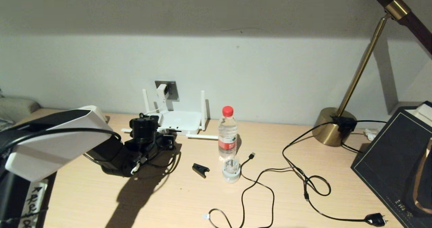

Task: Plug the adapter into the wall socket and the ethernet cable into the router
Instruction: Hand it to the other hand

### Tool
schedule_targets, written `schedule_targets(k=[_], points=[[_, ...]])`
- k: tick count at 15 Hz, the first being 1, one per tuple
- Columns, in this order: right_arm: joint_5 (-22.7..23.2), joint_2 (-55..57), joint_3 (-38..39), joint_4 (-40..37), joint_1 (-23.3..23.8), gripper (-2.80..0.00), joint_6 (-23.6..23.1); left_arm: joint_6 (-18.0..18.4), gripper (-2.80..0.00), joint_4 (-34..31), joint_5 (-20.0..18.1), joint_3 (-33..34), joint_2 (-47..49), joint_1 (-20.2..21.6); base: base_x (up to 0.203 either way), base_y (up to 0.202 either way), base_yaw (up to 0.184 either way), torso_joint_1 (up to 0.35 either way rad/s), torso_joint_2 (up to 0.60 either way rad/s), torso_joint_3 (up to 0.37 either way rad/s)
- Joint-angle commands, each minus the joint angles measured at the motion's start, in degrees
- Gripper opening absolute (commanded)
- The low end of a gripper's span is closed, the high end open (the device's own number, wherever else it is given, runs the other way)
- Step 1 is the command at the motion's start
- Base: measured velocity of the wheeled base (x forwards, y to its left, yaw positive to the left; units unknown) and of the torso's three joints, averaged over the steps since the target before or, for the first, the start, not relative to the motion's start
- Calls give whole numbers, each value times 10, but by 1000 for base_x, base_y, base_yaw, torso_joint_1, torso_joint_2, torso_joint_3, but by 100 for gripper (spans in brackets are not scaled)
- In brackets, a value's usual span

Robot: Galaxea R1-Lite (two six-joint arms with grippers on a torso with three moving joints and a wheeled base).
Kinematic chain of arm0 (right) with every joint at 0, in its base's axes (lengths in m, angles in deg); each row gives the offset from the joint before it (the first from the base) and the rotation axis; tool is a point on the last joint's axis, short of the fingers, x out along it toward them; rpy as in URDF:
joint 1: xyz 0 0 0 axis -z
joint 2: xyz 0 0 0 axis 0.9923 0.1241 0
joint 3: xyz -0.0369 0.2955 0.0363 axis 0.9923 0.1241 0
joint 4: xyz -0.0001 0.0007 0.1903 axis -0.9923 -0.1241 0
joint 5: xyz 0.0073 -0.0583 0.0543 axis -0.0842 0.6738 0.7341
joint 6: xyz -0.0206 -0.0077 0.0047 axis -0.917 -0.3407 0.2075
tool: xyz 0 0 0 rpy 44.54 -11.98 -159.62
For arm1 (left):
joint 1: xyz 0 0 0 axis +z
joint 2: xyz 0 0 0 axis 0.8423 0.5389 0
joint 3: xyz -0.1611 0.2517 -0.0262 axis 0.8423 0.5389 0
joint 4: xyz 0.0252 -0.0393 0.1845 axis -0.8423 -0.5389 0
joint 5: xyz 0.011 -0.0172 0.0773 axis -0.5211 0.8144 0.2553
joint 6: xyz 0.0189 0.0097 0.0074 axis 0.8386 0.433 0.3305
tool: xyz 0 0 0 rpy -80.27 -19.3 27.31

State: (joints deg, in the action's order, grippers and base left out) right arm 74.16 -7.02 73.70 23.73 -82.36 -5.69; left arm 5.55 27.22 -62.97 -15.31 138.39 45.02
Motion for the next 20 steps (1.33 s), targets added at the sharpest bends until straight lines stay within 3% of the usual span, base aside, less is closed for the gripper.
schedule_targets(k=[1,20], points=[[1,1,0,0,0,-280,0,0,-280,3,1,1,-1,1,0,0,0,0,0,0],[1,1,0,0,-1,-280,0,0,-280,3,0,-4,3,5,0,0,0,0,0,0]])
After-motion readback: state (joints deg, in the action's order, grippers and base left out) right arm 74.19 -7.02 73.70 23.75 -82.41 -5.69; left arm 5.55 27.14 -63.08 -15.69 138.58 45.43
